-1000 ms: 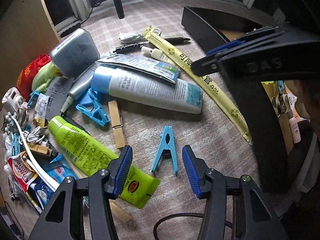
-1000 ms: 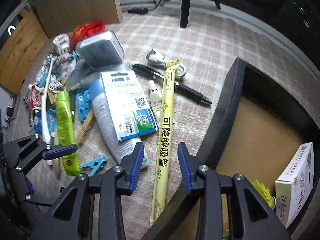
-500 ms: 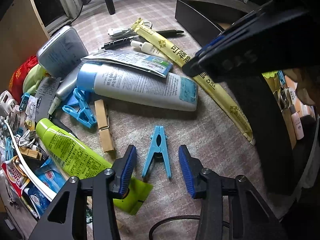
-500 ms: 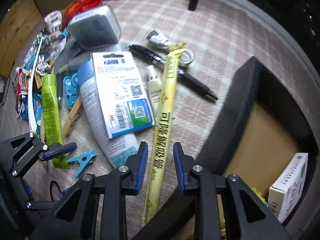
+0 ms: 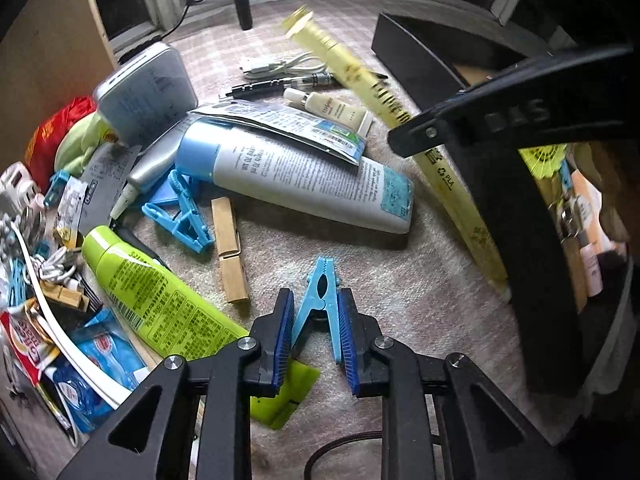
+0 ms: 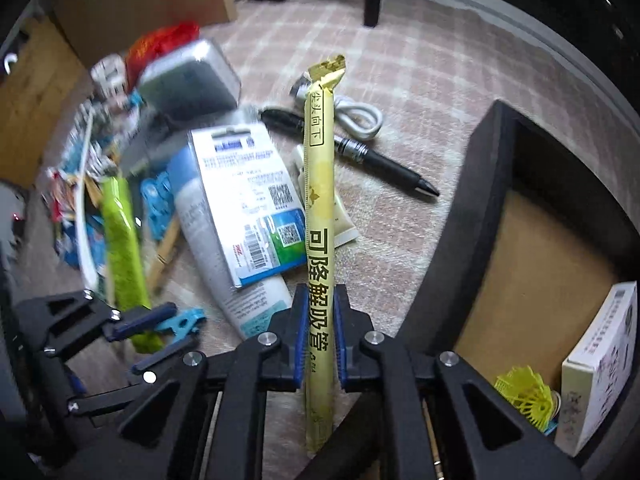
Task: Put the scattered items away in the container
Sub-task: 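Grasp a blue clothespin with the left gripper while the right grasps the yellow tube, then carry the clothespin and yellow tube over the tray and open both grippers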
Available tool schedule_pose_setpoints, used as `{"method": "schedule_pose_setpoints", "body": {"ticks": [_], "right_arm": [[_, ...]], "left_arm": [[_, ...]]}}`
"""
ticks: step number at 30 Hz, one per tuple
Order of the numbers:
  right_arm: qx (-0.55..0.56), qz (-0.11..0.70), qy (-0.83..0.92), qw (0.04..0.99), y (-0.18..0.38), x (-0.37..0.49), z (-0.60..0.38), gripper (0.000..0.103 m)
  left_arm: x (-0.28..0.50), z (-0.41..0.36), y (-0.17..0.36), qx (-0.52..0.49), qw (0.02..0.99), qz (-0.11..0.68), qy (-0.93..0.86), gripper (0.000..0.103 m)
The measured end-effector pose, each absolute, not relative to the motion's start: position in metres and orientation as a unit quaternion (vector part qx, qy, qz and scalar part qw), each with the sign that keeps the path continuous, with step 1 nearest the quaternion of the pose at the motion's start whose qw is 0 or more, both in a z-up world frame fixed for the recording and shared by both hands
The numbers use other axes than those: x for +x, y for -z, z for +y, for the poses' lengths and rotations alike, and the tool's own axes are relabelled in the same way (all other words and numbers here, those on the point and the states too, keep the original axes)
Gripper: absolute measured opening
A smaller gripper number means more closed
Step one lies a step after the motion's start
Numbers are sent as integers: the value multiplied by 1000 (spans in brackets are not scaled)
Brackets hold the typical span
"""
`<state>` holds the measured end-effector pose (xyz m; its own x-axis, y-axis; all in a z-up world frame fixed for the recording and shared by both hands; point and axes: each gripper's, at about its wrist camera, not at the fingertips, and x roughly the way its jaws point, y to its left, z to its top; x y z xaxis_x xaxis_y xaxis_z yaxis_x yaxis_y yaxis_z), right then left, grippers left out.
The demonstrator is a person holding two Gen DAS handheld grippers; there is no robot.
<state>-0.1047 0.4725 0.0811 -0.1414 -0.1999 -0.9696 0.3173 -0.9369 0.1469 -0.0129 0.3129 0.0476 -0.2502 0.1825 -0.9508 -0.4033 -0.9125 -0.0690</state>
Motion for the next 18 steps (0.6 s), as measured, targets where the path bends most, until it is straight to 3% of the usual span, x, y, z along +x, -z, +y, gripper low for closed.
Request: {"method": "schedule_pose_setpoints", "body": {"ticks": [18], "right_arm": [[585,-87,786,182,-156,-78,541,11]], "left_arm": [[-9,321,-119,-532,208,43,-819,21]]}}
